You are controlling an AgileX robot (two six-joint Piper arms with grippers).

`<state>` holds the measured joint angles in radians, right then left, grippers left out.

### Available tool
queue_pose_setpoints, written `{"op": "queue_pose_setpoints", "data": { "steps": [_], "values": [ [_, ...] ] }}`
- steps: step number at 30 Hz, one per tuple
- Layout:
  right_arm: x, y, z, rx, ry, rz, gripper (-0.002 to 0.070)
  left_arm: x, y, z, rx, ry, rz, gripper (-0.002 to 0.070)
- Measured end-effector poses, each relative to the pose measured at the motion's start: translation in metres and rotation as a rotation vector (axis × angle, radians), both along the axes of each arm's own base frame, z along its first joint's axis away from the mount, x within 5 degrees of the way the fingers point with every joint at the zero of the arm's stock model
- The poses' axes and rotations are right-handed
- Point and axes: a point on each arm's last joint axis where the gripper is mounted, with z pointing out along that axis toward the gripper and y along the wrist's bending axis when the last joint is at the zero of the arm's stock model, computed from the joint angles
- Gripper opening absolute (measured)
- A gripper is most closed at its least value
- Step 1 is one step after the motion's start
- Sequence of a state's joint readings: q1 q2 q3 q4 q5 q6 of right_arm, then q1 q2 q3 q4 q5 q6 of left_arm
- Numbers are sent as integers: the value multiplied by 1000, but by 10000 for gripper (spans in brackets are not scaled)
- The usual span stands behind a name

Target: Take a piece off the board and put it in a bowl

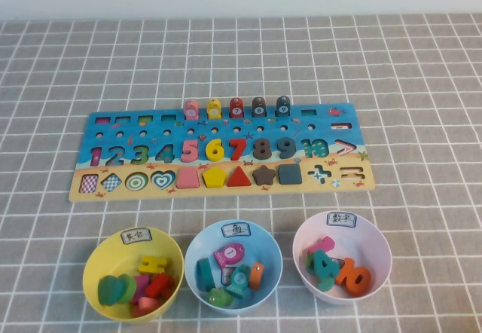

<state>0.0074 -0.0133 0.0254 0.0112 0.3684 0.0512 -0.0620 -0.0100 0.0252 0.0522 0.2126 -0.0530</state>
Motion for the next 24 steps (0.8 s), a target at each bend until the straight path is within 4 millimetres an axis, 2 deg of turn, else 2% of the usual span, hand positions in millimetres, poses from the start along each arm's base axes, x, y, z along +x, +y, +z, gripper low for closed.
{"op": "queue_pose_setpoints", "data": {
  "steps": [7, 24],
  "values": [
    [0, 0, 0, 0, 0, 0, -17, -3, 3, -13, 43, 145, 40, -3],
    [0, 0, 0, 0, 0, 0, -17, -3, 4, -14, 63, 157, 44, -3]
  ]
}}
